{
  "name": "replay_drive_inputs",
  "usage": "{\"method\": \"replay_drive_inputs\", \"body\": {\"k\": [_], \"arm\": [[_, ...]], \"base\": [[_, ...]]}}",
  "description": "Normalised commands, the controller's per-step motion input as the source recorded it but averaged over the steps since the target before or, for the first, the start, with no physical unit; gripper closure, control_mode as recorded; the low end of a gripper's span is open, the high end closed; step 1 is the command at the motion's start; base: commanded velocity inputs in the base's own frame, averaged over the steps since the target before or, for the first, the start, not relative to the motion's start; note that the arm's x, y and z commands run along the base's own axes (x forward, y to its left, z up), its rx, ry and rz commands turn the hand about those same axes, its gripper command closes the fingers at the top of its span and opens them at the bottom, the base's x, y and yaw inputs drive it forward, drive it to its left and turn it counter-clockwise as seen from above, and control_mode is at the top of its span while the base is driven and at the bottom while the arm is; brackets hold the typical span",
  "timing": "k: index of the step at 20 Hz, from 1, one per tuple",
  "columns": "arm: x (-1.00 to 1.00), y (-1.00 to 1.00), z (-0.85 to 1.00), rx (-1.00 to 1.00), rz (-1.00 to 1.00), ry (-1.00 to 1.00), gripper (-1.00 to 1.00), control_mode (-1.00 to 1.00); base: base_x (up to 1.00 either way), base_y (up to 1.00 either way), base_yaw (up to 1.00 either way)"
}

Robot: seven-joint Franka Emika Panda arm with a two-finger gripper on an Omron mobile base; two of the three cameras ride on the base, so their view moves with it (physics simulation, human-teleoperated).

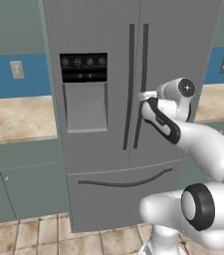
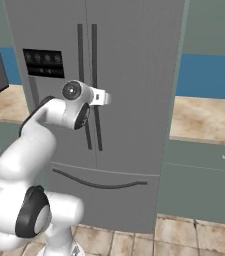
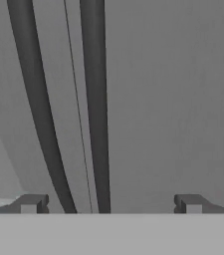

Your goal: Retrieve the kiwi and apple from the fridge and place them into the bowl on the dining table.

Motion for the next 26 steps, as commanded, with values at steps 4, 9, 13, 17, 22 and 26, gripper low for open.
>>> {"method": "replay_drive_inputs", "body": {"k": [4,9,13,17,22,26], "arm": [[0.62,0.0,-0.19,0.0,0.0,-0.03,-1.0,-1.0],[0.66,0.0,-0.1,0.0,0.0,0.0,-1.0,-1.0],[0.69,-0.13,-0.01,0.0,0.0,0.0,-1.0,-1.0],[0.7,-0.17,-0.02,0.0,0.0,0.0,-1.0,-1.0],[0.74,-0.1,-0.13,0.0,0.0,0.0,-1.0,-1.0],[0.7,-0.03,-0.1,0.0,0.0,0.0,1.0,-1.0]], "base": [[0.0,0.0,0.0],[0.0,0.0,0.0],[0.0,0.0,0.0],[0.0,0.0,0.0],[0.0,0.0,0.0],[0.0,0.0,0.0]]}}
